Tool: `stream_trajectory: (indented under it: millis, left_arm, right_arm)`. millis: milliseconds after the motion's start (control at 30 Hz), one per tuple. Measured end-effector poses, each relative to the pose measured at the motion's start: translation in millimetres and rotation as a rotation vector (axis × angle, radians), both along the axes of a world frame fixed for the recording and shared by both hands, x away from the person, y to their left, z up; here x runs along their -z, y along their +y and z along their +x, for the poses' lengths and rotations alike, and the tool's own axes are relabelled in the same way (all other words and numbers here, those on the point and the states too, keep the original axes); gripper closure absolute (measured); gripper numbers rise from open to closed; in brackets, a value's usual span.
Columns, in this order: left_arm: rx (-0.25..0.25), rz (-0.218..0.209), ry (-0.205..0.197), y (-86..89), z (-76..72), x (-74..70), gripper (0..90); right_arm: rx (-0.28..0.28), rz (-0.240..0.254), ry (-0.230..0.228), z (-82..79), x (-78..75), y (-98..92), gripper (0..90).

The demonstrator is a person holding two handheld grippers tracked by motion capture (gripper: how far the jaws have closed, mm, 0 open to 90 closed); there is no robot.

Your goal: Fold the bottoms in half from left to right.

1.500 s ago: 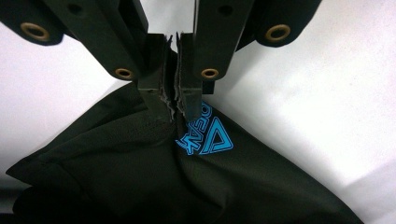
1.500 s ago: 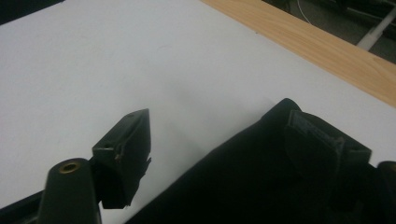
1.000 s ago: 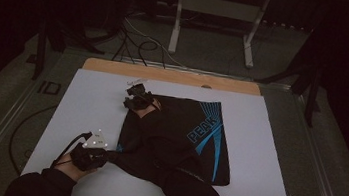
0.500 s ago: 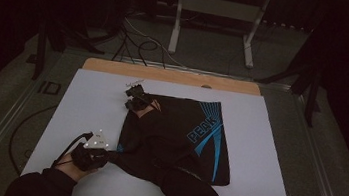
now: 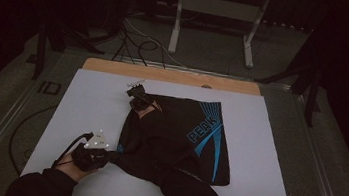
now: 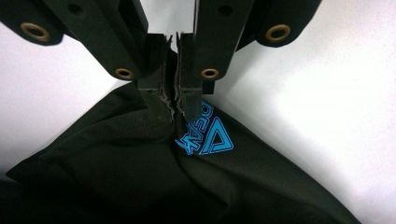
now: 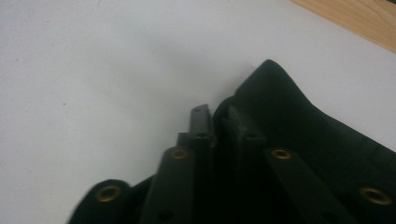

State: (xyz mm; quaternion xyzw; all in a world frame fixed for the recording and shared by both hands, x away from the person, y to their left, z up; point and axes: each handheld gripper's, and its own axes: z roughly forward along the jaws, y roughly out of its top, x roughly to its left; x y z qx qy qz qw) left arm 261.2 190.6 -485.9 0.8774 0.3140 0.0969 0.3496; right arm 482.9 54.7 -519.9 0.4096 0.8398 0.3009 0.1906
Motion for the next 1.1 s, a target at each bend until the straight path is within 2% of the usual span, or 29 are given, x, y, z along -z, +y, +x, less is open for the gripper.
stream_trajectory:
  millis: [67,233,733,1100]
  left_arm:
    - [0.002,-0.002,-0.001,-0.1,-0.1,-0.5,86.0]
    - [0.003,-0.008,-0.008,-2.2,-1.0,-2.3,86.0]
    - [0.017,-0.028,-0.023,-8.5,-3.2,-9.3,86.0]
    - [0.029,-0.033,-0.035,-13.4,-4.5,-15.8,86.0]
  right_arm:
    - [0.004,0.002,0.004,0.4,-0.3,-2.6,86.1]
    - [-0.006,0.04,0.018,1.9,-2.8,-12.1,88.2]
    - [-0.044,0.051,-0.04,-3.7,-21.4,-23.8,88.8]
    - [-0.039,0.065,-0.062,-5.6,-33.5,-36.5,88.8]
